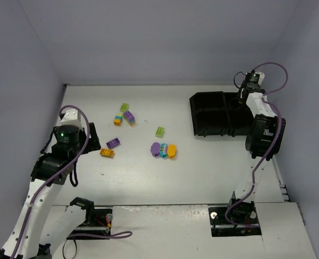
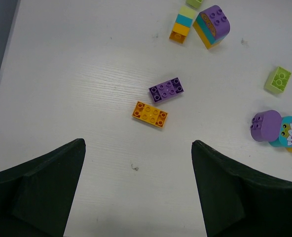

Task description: Sort the legos into containers by color

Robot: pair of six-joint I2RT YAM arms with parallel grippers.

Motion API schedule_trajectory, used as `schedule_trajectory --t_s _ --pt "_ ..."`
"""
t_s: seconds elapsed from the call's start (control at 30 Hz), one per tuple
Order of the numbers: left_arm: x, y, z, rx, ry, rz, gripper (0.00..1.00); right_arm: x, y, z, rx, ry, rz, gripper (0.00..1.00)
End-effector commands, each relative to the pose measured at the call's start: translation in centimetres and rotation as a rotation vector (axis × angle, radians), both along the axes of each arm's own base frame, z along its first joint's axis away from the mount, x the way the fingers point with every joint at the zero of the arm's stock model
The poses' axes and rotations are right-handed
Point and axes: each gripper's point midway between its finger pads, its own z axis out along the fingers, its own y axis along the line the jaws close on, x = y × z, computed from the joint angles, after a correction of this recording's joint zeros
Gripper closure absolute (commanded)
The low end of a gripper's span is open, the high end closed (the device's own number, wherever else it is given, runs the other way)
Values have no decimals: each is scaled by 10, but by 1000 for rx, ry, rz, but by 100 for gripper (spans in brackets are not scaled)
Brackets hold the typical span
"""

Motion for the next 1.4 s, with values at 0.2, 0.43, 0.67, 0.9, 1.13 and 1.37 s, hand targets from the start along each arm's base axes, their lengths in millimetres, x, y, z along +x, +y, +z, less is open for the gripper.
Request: schedule_trajectory --t_s 0.2,0.43,0.67,0.9,1.13,1.37 --pt "20 -8 8 -34 -36 4 18 42 -17 21 7 -113 37 45" --pt "22 -11 8 -40 -31 -4 18 43 -8 41 32 -152 70 22" --pt "19 -11 12 -43 -51 -11 18 21 50 104 22 -234 171 24" --pt "15 -12 14 -52 -61 -20 18 -32 179 146 84 -308 356 24" --pt "9 -13 16 -64 -65 -30 18 -95 303 99 201 -246 486 25" --pt "1 -13 13 -82 -47 -28 18 -132 388 31 188 -109 579 25"
